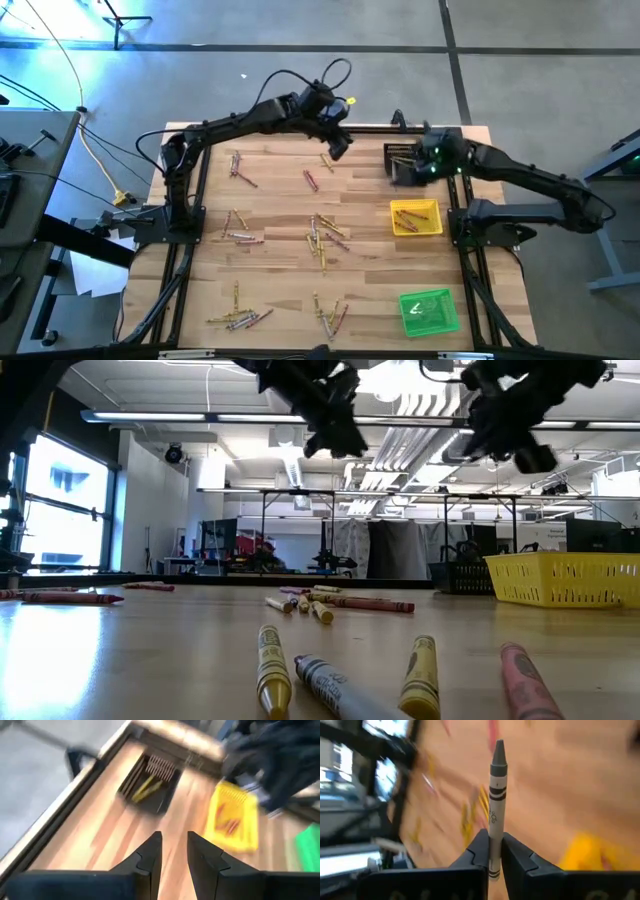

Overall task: Sort crayons
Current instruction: Put the gray crayon into the green bin

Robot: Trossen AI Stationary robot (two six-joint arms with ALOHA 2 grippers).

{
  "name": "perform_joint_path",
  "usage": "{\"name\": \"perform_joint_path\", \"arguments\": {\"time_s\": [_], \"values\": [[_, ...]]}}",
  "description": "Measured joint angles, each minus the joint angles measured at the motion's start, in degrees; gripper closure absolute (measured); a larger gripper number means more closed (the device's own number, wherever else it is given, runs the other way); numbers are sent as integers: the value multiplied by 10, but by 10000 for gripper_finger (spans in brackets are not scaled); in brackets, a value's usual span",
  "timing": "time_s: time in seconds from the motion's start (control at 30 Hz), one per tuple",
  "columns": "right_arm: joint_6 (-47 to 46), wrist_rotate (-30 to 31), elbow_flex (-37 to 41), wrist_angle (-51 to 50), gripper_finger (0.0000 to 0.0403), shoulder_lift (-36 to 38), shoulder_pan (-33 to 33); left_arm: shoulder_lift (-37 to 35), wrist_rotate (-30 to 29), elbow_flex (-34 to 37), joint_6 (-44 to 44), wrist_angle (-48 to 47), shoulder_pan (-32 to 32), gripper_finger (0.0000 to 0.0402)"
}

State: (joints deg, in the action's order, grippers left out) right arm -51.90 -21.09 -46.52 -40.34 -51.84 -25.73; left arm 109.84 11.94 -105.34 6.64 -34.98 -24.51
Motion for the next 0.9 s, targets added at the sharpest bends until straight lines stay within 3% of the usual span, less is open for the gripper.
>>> {"name": "perform_joint_path", "arguments": {"time_s": [0.23,0.47,0.6,0.9], "values": [[-163,-20,0,-136,390,3,202,-25,1,0,-107,-105,-36,337],[-268,-25,0,-126,390,-10,403,-52,-4,0,-177,-119,-63,337],[-232,-23,0,-112,390,-41,491,-61,-5,0,-199,-118,-76,337],[0,-27,0,6,390,-138,628,-61,-6,0,-198,-119,-105,337]]}}
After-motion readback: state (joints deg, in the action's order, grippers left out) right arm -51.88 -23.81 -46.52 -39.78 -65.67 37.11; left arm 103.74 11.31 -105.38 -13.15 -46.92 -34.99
